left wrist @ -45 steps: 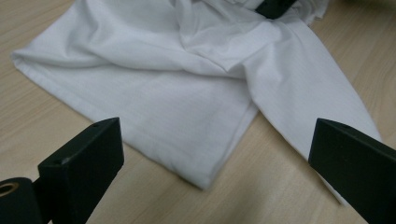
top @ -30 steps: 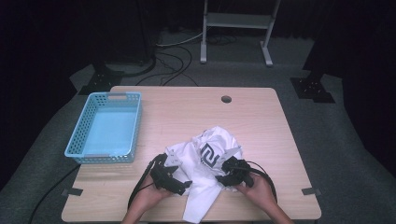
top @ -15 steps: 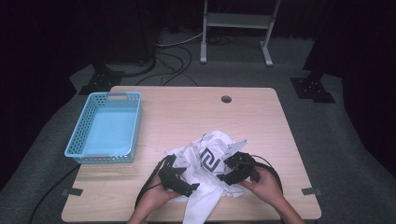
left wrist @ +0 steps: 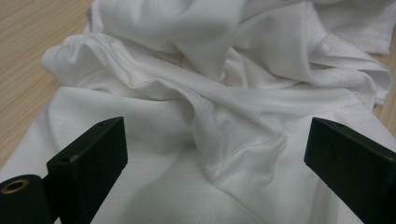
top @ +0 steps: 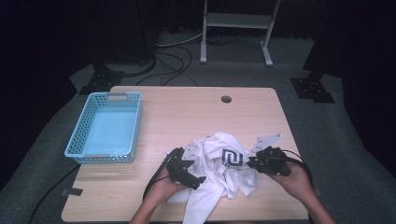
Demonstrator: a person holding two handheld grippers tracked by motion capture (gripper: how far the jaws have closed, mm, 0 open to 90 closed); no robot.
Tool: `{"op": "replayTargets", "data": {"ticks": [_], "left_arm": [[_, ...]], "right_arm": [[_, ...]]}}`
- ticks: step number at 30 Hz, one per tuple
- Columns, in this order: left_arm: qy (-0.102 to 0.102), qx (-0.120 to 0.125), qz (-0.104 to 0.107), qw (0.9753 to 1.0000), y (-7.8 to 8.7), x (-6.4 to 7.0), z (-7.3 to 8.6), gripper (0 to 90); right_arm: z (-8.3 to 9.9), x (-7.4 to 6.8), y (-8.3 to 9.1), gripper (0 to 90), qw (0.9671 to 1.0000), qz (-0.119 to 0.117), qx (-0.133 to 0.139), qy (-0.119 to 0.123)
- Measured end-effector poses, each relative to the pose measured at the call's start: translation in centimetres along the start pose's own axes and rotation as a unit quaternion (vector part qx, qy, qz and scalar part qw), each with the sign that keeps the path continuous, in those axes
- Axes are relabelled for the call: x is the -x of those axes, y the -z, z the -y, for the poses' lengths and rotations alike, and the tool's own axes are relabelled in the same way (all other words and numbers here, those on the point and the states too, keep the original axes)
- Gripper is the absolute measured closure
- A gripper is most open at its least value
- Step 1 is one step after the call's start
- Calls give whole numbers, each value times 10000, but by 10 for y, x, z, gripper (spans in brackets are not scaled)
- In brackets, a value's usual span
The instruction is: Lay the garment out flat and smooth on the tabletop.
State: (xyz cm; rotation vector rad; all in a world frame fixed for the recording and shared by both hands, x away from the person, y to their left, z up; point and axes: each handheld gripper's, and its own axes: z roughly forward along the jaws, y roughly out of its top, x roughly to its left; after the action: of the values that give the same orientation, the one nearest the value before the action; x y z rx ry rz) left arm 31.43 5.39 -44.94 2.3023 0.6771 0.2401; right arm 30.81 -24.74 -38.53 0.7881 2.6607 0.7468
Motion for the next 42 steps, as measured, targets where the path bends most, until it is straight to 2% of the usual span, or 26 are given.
{"op": "replayTargets", "data": {"ticks": [2, 6, 8, 10, 11, 13, 14, 15, 16, 17, 18, 19, 20, 21, 22, 25, 27, 30, 31, 32, 35, 36, 38, 40, 42], "left_arm": [[13, -43, 3, 10000, -3, 0, 0, 51], [64, -130, -17, 9999, -7, -3, 2, 51], [83, -151, -35, 9998, -7, -3, 3, 51], [89, -138, -36, 9999, -6, -2, 2, 51], [82, -126, -28, 9999, -6, -1, 1, 51], [44, -109, -20, 9999, -6, 0, -3, 52], [20, -107, -6, 9999, -6, 0, -5, 51], [23, -95, -2, 10000, -7, 1, -7, 53], [23, -95, -2, 10000, -7, 1, -7, 63], [55, -82, 30, 9999, -12, 1, -13, 67], [65, -87, 38, 9999, -14, 1, -14, 97], [101, -102, 5, 9999, -16, 0, -16, 136], [101, -102, 5, 9999, -16, 0, -16, 139], [133, -110, -17, 9998, -18, 0, -17, 176], [93, -227, 12, 9997, -23, -2, -18, 228], [42, -547, 40, 9985, -31, -6, -15, 356], [71, -501, 38, 9987, -27, -8, -11, 416], [9, -569, 33, 9984, -23, -8, -8, 448], [11, -611, 46, 9981, -20, -9, -6, 448], [-10, -662, 30, 9978, -16, -9, -3, 448], [-13, -714, 27, 9974, -6, -11, 7, 447], [-26, -769, 19, 9970, 3, -10, 15, 448], [-24, -784, 19, 9969, 7, -8, 19, 448], [-22, -802, 48, 9968, 17, -3, 30, 448], [-32, -827, 64, 9965, 21, -1, 33, 448]], "right_arm": [[13, 7, 3, 811, 9999, 22, -141, -64], [40, 13, -4, 811, 9983, 78, -556, -148], [54, 15, -11, 811, 9962, 170, -836, -148], [64, 19, -13, 755, 9937, 193, -1078, -225], [69, 23, -11, 677, 9929, 14, -1144, -315], [69, 27, 0, 600, 9954, -237, -777, -509], [63, 28, 10, 553, 9967, -418, -400, -578], [57, 28, 16, 522, 9970, -462, -161, -597], [57, 28, 16, 522, 9970, -462, -161, -597], [41, 24, 17, 488, 9972, -521, 127, -524], [35, 21, 11, 487, 9976, -513, 150, -448], [29, 18, 3, 486, 9980, -472, 103, -401], [29, 18, 3, 486, 9980, -472, 103, -401], [20, 16, -18, 506, 9983, -498, -24, -311], [17, 15, -29, 521, 9982, -504, -104, -306], [18, 15, -55, 587, 9971, -547, -446, -286], [23, 12, -62, 600, 9968, -571, -509, -232], [28, 5, -59, 605, 9970, -600, -454, -169], [32, -3, -55, 609, 9966, -651, -503, -59], [32, -3, -55, 609, 9966, -651, -503, -59], [40, -17, -47, 604, 9956, -715, -585, 155], [43, -21, -45, 603, 9952, -740, -601, 231], [53, -30, -38, 602, 9940, -906, -565, 221], [58, -37, -33, 598, 9933, -992, -539, 228], [61, -41, -32, 597, 9927, -1058, -527, 236]]}}
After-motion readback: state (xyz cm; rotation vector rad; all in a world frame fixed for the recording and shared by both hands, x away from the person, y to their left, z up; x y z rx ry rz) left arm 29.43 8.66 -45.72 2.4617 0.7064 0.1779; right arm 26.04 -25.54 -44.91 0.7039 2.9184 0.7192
